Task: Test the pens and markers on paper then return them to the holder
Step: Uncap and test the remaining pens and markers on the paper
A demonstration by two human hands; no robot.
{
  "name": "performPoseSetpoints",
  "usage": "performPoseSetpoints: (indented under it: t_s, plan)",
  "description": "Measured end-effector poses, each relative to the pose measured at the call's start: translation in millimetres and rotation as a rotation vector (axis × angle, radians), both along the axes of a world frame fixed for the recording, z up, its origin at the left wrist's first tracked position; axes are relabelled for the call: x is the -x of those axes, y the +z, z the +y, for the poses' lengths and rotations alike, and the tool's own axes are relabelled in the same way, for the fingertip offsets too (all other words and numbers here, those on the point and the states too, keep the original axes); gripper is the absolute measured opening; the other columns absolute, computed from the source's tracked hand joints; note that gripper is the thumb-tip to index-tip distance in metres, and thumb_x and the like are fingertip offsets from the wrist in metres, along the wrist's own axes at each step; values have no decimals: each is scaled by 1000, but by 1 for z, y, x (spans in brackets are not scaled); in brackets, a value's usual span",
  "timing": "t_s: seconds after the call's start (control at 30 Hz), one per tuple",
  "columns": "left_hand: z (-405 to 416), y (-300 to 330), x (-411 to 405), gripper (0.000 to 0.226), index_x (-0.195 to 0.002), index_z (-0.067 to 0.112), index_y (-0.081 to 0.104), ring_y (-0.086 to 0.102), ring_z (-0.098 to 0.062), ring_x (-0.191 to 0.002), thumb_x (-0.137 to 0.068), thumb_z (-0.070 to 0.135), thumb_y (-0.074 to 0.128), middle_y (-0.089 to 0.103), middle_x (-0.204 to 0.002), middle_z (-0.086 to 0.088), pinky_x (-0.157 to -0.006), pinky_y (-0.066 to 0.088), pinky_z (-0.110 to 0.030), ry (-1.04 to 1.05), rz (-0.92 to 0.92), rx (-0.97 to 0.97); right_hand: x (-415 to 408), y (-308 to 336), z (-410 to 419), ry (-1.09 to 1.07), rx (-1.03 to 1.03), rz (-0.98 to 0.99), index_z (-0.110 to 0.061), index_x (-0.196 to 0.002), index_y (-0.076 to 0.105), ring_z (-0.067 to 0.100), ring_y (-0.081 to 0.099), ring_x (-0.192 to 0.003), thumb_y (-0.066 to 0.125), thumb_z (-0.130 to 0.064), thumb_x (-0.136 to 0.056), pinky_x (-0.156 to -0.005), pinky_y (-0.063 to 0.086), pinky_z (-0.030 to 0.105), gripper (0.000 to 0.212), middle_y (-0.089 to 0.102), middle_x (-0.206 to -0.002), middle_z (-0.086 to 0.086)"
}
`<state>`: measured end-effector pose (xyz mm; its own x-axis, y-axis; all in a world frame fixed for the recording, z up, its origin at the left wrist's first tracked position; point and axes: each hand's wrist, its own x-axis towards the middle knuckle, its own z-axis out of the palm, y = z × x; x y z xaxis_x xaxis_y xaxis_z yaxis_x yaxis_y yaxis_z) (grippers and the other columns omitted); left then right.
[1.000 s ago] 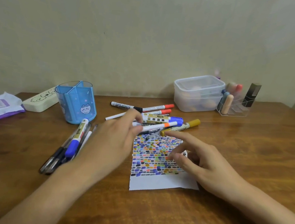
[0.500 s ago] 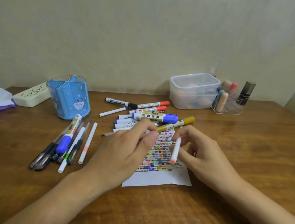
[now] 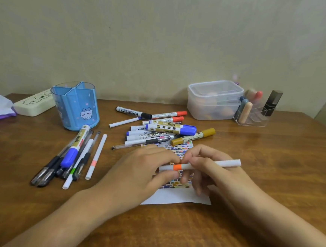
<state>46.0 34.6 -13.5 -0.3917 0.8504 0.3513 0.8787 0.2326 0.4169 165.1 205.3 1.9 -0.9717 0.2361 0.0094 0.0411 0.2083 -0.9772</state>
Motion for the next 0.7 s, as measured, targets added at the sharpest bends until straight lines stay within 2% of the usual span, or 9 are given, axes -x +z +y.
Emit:
performPoseSetpoints:
  t_s: [0.07, 0.17, 0.3, 0.43, 0.5, 0.6, 0.7]
  plan:
    - [-1, 1, 1, 11, -105, 44, 59, 52, 2, -95, -94, 45, 57, 59, -91, 23, -69, 39, -15, 17, -31, 3, 1, 0, 0, -11, -24, -16, -10, -95, 69, 22, 62, -62, 49, -19, -104, -58, 43, 32, 23, 75, -81, 11]
    - [-2, 4, 2, 4, -96, 47, 50, 50, 5, -85, -94, 48, 53, 54, -78, 23, -60, 33, -14, 15, -33, 31, 0, 2, 1, 1, -16, -31, -18, -91, 75, 24, 68, -68, 51, -24, -103, -58, 47, 29, 27, 77, -87, 12]
    - [-5, 7, 5, 4, -99, 46, 54, 54, -1, -88, -97, 42, 53, 62, -90, 19, -62, 37, -15, -6, -30, 54, -1, 3, 6, 33, 14, -43, -10, -99, 76, 24, 73, -76, 55, -30, -98, -62, 52, 28, 29, 78, -93, 11]
    - [-6, 11, 6, 13, -94, 50, 52, 55, -3, -83, -98, 38, 54, 61, -83, 20, -61, 33, -15, -43, -34, 38, -2, 3, 8, 87, 66, -14, -1, -103, 73, 26, 75, -88, 54, -26, -99, -70, 57, 26, 31, 78, -96, 13]
    - [-5, 13, 7, 12, -94, 47, 56, 56, -3, -82, -98, 36, 55, 61, -79, 19, -60, 33, -16, -62, -71, 39, -3, 4, 10, 113, 92, -15, 1, -105, 72, 27, 76, -92, 55, -28, -96, -75, 60, 27, 34, 78, -97, 14]
    - [-5, 15, 8, 9, -96, 40, 63, 57, -12, -77, -98, 32, 58, 63, -77, 11, -60, 38, -21, -104, -128, 18, -3, 9, 13, 155, 104, -36, 2, -107, 71, 28, 76, -93, 56, -29, -91, -80, 61, 31, 37, 78, -98, 15]
    - [-5, 15, 9, 8, -96, 36, 64, 56, -15, -74, -98, 30, 59, 62, -74, 10, -61, 38, -23, -124, -157, 25, -4, 12, 16, 186, 107, -50, 13, -112, 63, 29, 76, -93, 55, -25, -93, -81, 62, 31, 42, 78, -99, 18]
